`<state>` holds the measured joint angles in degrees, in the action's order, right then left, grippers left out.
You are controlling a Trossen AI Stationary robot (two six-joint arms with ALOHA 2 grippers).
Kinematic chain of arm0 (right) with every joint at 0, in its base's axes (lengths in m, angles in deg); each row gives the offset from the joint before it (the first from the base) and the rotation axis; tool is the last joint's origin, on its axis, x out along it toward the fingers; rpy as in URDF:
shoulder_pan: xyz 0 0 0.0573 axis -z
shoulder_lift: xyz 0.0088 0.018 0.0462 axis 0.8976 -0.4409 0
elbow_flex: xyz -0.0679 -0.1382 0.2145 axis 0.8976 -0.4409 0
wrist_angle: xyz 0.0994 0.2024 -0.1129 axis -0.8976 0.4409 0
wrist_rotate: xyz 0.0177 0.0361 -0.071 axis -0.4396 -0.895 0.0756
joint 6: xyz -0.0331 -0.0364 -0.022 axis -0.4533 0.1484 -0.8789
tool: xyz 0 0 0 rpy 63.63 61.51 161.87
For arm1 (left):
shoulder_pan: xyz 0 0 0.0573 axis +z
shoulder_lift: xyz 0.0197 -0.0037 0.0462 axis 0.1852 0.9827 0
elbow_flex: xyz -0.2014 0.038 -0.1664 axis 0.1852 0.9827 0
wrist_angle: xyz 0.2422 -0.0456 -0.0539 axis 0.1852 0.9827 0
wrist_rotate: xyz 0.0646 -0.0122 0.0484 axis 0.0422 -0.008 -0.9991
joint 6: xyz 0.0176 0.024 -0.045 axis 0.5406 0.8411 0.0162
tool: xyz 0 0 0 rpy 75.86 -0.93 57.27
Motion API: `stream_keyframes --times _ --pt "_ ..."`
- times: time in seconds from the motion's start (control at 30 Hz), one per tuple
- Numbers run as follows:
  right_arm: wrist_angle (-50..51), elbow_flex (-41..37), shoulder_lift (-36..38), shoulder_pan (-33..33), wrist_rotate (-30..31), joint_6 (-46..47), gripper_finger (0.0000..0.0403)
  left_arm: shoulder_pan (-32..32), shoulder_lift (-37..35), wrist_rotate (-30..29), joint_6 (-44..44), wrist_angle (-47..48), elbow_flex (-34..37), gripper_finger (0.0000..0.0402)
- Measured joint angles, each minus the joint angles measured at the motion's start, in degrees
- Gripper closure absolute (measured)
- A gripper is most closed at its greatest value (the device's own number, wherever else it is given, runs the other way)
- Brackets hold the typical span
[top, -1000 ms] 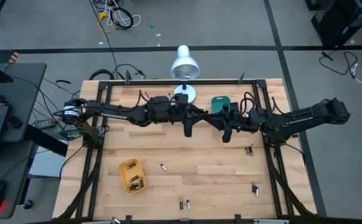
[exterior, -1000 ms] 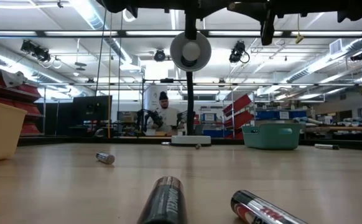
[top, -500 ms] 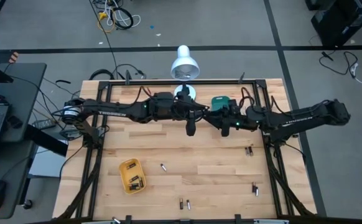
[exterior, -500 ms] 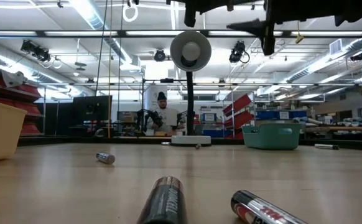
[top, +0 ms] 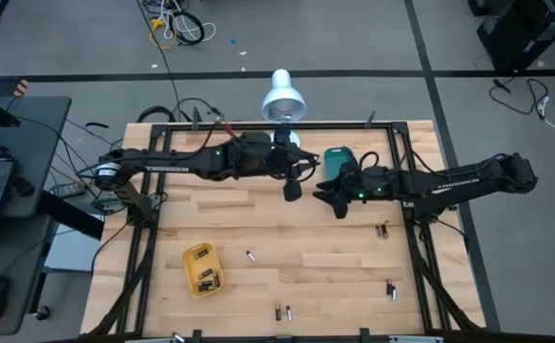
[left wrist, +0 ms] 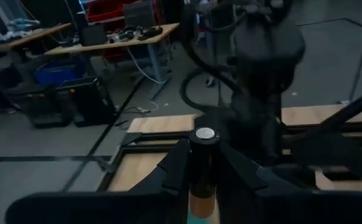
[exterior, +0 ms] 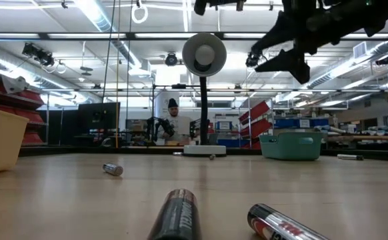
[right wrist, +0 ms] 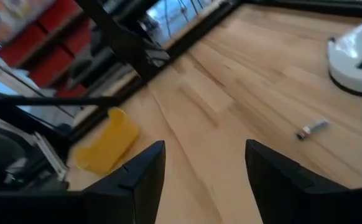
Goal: Sort batteries
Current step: Put the golden battery into the yellow bin
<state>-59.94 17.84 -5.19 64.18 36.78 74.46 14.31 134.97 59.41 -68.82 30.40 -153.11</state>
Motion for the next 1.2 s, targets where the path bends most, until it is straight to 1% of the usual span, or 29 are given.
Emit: stream_keyframes --times 0.07,0.17,0.33,0.47,0.53,0.8,0.87,0.93,0.97,1.03,1.1,1.17,1.2 --pt "1.41 0.0 0.0 0.09 0.06 0.0 0.0199 0.0 -0.01 -1.0 1.38 0.86 -1.19 0.033" --pt "3.26 0.0 0.0 0.09 0.13 -0.11 0.0203 -0.27 -0.04 -2.71 1.0 1.69 -1.86 0.0331" --pt "6.45 0.0 0.0 0.09 0.15 -0.27 0.021 -0.85 -0.56 -3.58 0.59 3.33 -1.87 0.0334" --pt "7.24 -0.02 -0.03 0.09 0.2 -1.64 0.0214 -0.82 -2.47 -3.58 -6.1 7.5 -1.88 0.0334" --pt "7.46 -0.07 -0.1 0.09 0.2 -1.75 0.0215 -0.63 -4.14 -3.7 -7.85 11.21 -1.88 0.0334" --pt "7.62 -0.11 -0.22 0.35 0.61 -5.15 0.0217 -0.7 -9.75 -5.24 -4.6 19.53 -1.9 0.0334" --pt "7.89 -0.11 -0.22 0.35 1.5 -5.64 0.022 -0.7 -10.76 -5.65 -4.67 20.53 -1.9 0.0334" --pt "7.84 -0.11 -0.22 0.37 2.71 -5.6 0.0222 -0.71 -11.57 -6.05 -4.67 18.27 -1.9 0.0334" --pt "7.88 -0.11 -0.22 0.37 3.0 -5.56 0.0223 -0.95 -12.05 -6.14 -3.42 16.16 -1.88 0.0334" --pt "7.9 -0.11 -0.22 0.37 3.34 -4.75 0.0226 -2.02 -12.91 -6.63 2.69 10.63 -1.88 0.0334" --pt "8.19 -0.11 -0.22 0.35 3.34 -4.21 0.0229 -3.76 -13.92 -6.63 13.32 5.66 -1.89 0.0334" --pt "8.31 -0.11 -0.22 0.35 3.34 -4.16 0.0231 -5.68 -14.26 -6.73 24.25 2.79 -1.93 0.0334" --pt "8.41 -0.11 -0.22 0.35 3.32 -4.07 0.0232 -6.55 -14.49 -7.22 27.59 1.91 -1.95 0.0334"
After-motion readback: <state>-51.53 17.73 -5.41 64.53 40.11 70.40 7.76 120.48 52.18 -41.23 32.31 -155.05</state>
